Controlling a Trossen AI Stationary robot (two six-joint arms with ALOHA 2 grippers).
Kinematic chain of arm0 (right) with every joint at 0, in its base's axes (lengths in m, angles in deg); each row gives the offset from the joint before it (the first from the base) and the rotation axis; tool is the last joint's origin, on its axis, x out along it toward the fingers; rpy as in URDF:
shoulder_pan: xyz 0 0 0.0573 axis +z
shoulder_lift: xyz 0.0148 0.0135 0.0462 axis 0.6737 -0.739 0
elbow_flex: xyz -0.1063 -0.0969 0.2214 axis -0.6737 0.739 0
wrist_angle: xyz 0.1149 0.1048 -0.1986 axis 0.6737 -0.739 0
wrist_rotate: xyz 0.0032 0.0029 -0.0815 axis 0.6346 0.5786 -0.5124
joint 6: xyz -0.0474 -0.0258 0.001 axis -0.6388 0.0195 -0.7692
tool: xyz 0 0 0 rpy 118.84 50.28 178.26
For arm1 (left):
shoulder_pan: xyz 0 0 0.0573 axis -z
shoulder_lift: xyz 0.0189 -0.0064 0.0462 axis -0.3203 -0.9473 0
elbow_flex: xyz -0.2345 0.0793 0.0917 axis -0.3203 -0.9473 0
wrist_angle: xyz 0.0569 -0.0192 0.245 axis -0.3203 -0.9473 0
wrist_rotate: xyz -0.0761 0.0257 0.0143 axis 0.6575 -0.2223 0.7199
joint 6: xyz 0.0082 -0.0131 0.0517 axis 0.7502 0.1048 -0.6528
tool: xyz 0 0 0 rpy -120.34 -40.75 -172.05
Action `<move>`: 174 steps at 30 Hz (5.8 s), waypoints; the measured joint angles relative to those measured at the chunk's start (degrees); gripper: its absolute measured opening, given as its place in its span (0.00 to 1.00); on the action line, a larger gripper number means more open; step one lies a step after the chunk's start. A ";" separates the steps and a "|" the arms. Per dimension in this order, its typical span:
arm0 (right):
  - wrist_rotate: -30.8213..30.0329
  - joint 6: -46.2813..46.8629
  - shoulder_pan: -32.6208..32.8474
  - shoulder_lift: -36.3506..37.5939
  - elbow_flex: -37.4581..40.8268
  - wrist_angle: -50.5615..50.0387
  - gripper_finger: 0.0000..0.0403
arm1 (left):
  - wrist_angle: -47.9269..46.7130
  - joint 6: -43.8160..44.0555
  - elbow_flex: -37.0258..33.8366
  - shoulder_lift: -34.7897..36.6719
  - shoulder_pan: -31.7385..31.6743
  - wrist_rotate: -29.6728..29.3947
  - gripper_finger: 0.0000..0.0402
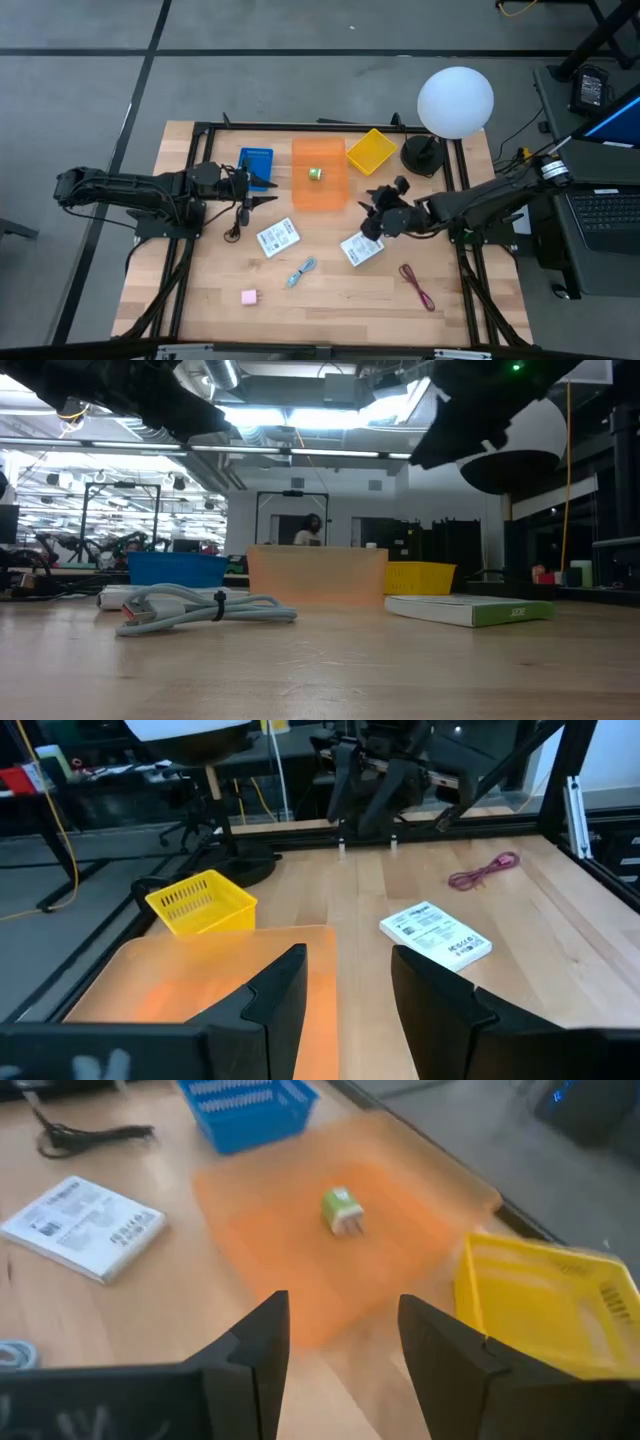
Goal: Pick and place items into bin
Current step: Put the right card reader box into the yellow basket
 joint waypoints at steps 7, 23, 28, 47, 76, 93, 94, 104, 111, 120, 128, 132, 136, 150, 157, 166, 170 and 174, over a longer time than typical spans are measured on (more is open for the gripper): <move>7.08 7.61 0.05 2.72 0.00 -8.22 0.40 | -0.53 4.88 0.00 -0.25 0.02 0.18 0.36; 27.46 19.82 0.11 2.88 -3.82 -26.08 0.05 | 11.07 5.98 -0.02 -15.72 8.72 3.99 0.36; 27.67 22.73 2.05 2.81 -4.86 -28.84 0.02 | 20.33 6.00 -0.01 -22.70 10.87 3.93 0.36; 31.51 25.47 4.52 -10.17 -3.28 -26.25 0.00 | 21.55 14.01 14.43 -46.44 16.06 3.00 0.36; 28.86 25.40 8.52 -20.38 -3.28 -19.21 0.00 | 24.69 18.10 16.59 -53.36 16.06 -1.05 0.36; 28.04 25.03 8.52 -20.27 -3.28 -19.37 0.00 | 24.99 18.01 16.59 -53.36 16.06 -1.05 0.36; 28.03 25.03 8.52 -20.27 -3.28 -19.37 0.00 | 25.01 18.01 16.59 -53.36 16.06 -1.05 0.36; 25.00 25.03 8.51 -16.86 -3.30 -19.64 0.00 | 25.01 18.01 16.59 -53.33 16.06 -1.05 0.36; 25.04 25.23 8.35 -17.20 -2.63 -19.03 0.00 | 25.01 18.01 16.59 -53.33 16.06 -1.07 0.36; 26.05 26.76 7.65 -17.47 2.13 -14.45 0.00 | 25.01 17.99 16.55 -53.31 16.06 -1.07 0.36; 26.11 26.78 7.65 -17.29 4.13 -9.06 0.00 | 25.01 17.99 16.55 -53.31 16.04 -1.99 0.36; 26.25 26.96 7.65 -17.30 4.24 -8.90 0.00 | 25.03 17.99 16.55 -53.29 16.05 -1.99 0.36; 26.35 26.98 7.65 -17.32 4.26 -8.90 0.00 | 25.06 19.85 16.55 -53.29 16.06 -2.94 0.36; 25.79 26.98 7.66 -17.43 4.35 -8.79 0.00 | 25.18 43.52 16.52 -56.83 14.08 -0.46 0.42; 25.40 26.96 7.69 -17.49 4.37 -8.78 0.00 | 24.89 49.02 20.29 -62.06 12.59 1.05 0.48; 25.17 26.89 7.69 -17.53 4.37 -8.83 0.00 | 16.18 49.40 29.04 -68.75 11.03 3.71 0.50; 25.14 26.88 7.69 -17.51 4.37 -8.82 0.00 | 16.36 50.99 30.16 -69.44 10.36 4.67 0.50; 25.10 26.94 7.69 -17.51 4.39 -8.79 0.00 | 16.17 51.76 30.42 -69.55 10.36 4.56 0.50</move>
